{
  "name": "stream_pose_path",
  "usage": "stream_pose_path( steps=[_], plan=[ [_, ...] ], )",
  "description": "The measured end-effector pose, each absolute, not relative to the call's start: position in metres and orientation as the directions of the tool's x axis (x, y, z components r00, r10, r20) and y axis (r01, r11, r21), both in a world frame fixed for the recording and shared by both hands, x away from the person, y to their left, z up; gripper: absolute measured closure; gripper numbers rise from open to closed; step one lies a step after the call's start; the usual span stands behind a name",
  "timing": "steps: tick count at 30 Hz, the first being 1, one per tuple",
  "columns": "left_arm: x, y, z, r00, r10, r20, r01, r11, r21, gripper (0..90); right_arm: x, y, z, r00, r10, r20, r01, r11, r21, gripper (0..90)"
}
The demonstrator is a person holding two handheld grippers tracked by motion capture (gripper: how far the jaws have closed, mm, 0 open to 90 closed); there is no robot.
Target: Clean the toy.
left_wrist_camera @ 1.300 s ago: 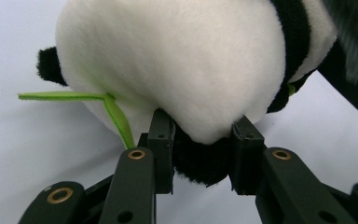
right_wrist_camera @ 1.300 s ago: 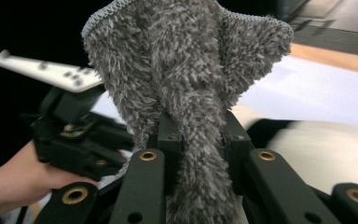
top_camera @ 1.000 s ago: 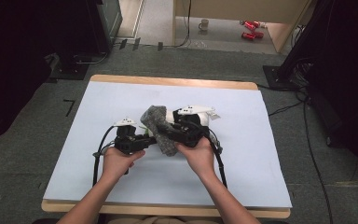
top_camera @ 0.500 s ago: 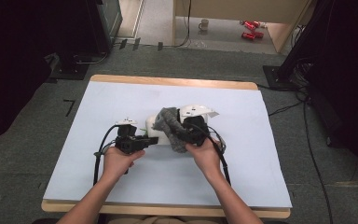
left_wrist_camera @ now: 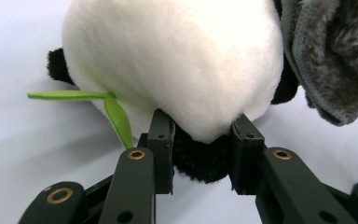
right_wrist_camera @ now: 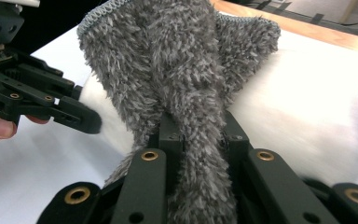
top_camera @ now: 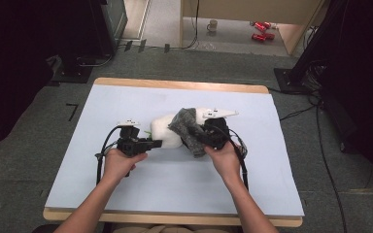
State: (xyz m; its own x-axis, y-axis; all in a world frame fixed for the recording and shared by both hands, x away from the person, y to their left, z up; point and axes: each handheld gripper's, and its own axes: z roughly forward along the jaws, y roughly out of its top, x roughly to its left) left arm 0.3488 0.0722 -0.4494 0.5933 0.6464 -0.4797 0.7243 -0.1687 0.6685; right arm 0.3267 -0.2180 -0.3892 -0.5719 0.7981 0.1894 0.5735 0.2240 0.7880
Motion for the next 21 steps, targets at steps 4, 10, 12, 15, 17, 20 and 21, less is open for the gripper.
stream_pose_path(
  steps=[4,10,12,15,17,20,21],
  plan=[
    [0.352,0.073,-0.450,0.593,0.650,-0.475,0.723,-0.170,0.670,67.3,0.326,-0.228,-0.387,-0.550,0.814,0.187,0.571,0.203,0.795,76.1],
    [0.357,0.075,-0.451,0.583,0.647,-0.491,0.732,-0.156,0.663,67.3,0.328,-0.252,-0.386,-0.484,0.851,0.204,0.585,0.141,0.798,75.6],
    [0.357,0.075,-0.451,0.585,0.647,-0.490,0.731,-0.158,0.664,67.3,0.329,-0.260,-0.389,-0.465,0.860,0.210,0.593,0.126,0.796,75.5],
    [0.358,0.075,-0.452,0.582,0.648,-0.491,0.733,-0.158,0.662,67.2,0.331,-0.270,-0.394,-0.428,0.878,0.213,0.604,0.103,0.790,75.4],
    [0.358,0.075,-0.452,0.583,0.649,-0.489,0.733,-0.160,0.661,67.2,0.333,-0.277,-0.398,-0.408,0.886,0.220,0.615,0.089,0.784,75.3],
    [0.358,0.076,-0.453,0.581,0.651,-0.489,0.734,-0.158,0.661,67.2,0.335,-0.284,-0.404,-0.386,0.895,0.223,0.630,0.079,0.773,75.4],
    [0.358,0.076,-0.453,0.579,0.652,-0.490,0.734,-0.156,0.661,67.1,0.336,-0.285,-0.404,-0.376,0.901,0.217,0.635,0.080,0.768,75.4]
  ],
)
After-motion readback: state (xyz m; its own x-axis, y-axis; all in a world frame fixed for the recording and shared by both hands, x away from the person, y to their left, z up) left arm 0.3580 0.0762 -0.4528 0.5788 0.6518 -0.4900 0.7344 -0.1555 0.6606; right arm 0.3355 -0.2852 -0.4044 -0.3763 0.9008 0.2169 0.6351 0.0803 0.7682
